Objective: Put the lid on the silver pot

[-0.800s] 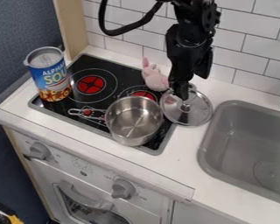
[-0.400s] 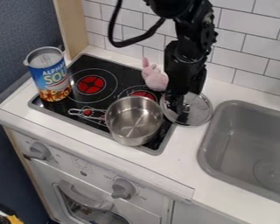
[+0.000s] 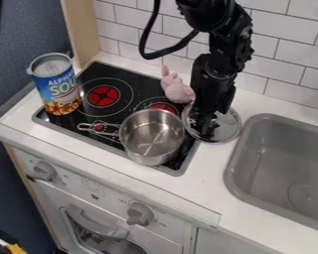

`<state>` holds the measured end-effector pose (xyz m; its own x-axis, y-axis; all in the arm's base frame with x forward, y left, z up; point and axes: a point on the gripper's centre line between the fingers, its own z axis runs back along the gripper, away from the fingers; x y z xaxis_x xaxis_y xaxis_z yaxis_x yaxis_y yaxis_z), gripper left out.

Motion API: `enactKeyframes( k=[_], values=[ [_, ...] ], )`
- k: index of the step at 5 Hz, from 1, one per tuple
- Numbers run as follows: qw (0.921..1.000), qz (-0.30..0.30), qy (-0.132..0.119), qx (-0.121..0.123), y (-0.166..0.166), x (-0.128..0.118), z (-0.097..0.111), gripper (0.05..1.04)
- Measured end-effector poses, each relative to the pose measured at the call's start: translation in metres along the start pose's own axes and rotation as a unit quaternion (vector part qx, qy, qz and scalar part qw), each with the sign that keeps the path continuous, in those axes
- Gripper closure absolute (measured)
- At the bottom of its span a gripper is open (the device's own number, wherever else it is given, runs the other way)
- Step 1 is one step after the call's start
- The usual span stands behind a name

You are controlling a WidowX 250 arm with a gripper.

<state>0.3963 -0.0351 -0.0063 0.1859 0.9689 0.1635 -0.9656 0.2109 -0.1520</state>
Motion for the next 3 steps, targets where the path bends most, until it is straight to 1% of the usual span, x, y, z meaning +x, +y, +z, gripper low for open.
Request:
enactKeyframes(
  k=[1, 2, 3],
  values=[
    [0.9999, -0.004, 0.002, 0.016, -0.009, -0.005, -0.012, 0.083],
    [0.9998, -0.008, 0.004, 0.015, -0.017, -0.009, -0.014, 0.132],
    [0.9999, -0.007, 0.003, 0.015, -0.022, -0.009, -0.015, 0.402]
  ],
)
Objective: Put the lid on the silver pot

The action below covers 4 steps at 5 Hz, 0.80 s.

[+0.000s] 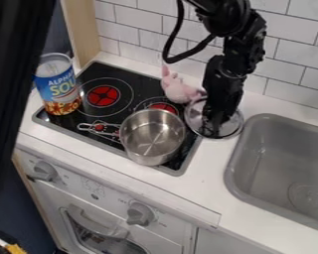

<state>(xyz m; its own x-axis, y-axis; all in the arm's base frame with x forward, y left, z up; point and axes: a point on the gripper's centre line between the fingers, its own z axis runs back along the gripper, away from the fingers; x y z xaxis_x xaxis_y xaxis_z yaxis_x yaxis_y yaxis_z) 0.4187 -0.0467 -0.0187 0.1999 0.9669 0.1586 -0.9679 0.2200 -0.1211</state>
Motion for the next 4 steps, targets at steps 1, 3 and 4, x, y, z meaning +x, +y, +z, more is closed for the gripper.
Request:
enactKeyframes(
  k=[1, 3, 4],
  values=[
    [1.0, -0.002, 0.0, -0.002, -0.0021, -0.0011, 0.0016, 0.693],
    [1.0, -0.001, 0.001, -0.003, 0.0004, -0.0035, -0.0006, 0.813],
    [1.0, -0.002, 0.001, -0.002, 0.0016, -0.0035, -0.0005, 0.812]
  ],
)
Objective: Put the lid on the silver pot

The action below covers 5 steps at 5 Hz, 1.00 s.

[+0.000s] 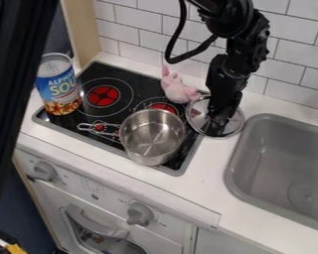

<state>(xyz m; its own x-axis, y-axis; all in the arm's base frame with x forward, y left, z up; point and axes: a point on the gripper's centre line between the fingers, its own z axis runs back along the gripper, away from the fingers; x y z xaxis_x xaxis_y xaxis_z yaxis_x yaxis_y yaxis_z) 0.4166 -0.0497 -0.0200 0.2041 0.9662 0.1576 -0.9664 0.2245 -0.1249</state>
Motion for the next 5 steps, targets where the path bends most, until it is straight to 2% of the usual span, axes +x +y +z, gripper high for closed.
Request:
enactKeyframes(
  k=[1, 2, 3, 4, 5],
  values=[
    [1.0, -0.004, 0.006, 0.002, 0.002, -0.002, 0.001, 0.813],
    [0.9993, -0.008, 0.032, -0.017, -0.001, -0.009, 0.015, 0.813],
    [0.9972, -0.017, 0.051, -0.052, -0.009, -0.019, 0.043, 0.813],
    [0.9951, -0.018, 0.064, -0.073, -0.004, -0.02, 0.064, 0.813],
    [0.9937, -0.012, 0.069, -0.087, 0.006, -0.008, 0.082, 0.813]
  ],
)
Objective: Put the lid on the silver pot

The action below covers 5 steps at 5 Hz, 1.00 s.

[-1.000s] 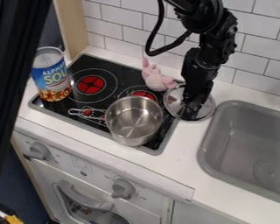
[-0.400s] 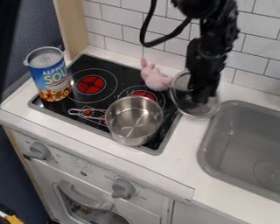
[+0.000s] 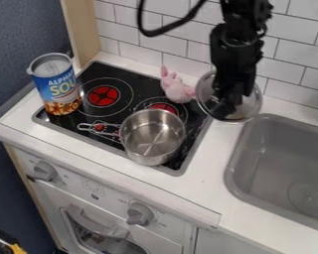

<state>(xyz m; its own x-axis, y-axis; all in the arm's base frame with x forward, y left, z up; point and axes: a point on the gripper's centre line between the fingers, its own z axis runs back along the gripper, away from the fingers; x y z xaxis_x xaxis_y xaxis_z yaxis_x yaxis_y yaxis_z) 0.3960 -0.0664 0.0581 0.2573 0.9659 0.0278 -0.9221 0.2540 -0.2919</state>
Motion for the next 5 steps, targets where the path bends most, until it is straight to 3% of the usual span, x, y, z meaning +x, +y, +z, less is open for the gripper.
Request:
enactKeyframes(
  k=[1, 2, 4, 5],
  values=[
    [0.9996, 0.026, -0.009, -0.005, 0.021, 0.023, 0.021, 0.813],
    [0.9979, 0.063, -0.011, 0.003, 0.038, 0.045, 0.028, 0.813],
    [0.9918, 0.113, 0.018, 0.057, 0.062, 0.061, 0.026, 0.813],
    [0.9894, 0.113, 0.011, 0.091, 0.072, 0.06, 0.013, 0.813]
  ],
)
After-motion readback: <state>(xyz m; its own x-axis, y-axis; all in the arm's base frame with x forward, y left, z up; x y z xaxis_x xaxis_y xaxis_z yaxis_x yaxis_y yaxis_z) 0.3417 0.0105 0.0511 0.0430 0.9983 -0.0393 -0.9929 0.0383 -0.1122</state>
